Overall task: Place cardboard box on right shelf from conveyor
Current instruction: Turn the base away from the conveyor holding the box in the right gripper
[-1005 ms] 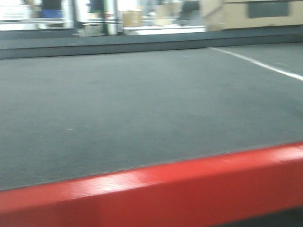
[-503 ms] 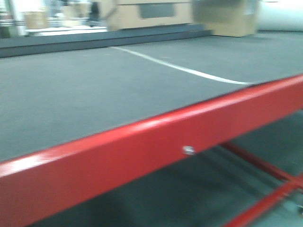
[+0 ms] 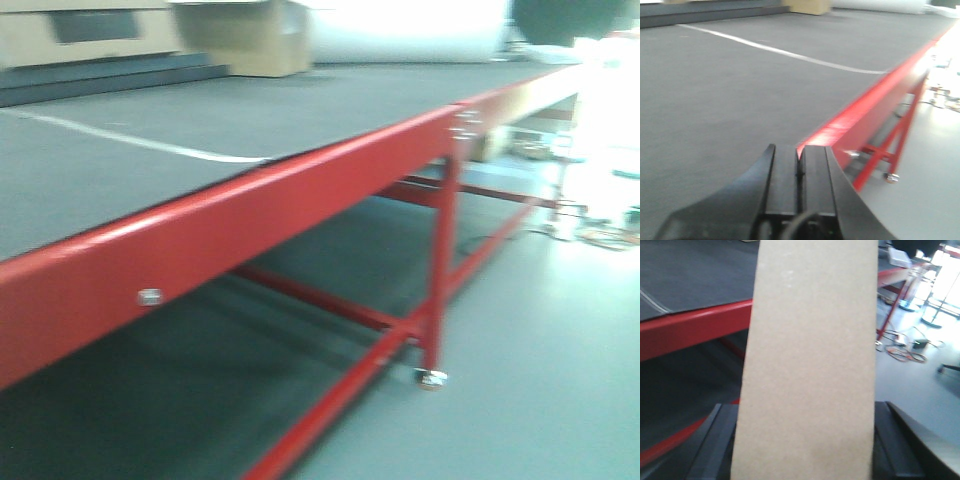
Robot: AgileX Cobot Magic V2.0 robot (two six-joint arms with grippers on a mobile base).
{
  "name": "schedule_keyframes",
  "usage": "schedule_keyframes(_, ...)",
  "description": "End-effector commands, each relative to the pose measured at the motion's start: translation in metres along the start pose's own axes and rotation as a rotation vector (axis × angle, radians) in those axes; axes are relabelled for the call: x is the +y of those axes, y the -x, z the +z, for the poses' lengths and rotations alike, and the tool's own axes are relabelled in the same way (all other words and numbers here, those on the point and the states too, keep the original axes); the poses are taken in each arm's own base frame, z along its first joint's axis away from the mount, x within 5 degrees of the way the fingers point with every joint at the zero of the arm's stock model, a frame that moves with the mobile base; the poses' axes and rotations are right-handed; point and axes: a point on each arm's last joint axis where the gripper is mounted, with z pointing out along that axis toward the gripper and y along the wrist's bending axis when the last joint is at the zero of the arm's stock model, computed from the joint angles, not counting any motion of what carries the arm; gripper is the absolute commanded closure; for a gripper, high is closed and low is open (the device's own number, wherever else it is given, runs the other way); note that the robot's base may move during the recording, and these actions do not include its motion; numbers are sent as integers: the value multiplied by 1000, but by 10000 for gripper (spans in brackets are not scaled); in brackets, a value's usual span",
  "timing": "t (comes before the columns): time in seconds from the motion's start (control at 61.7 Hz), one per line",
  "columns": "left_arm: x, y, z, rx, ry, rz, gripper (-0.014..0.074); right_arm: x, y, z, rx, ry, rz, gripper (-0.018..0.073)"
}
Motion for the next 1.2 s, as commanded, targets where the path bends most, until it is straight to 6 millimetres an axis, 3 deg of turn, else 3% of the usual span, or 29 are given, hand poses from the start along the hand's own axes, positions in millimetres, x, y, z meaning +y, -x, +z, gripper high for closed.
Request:
schedule_keyframes(0.0, 0, 6, -1, -95, 2, -5, 713, -2, 16, -2, -110, -16, -19, 397)
schedule_keyframes(1.183, 0, 6, -1, -95, 4, -5, 713, -2, 16, -2, -110, -16, -19, 397)
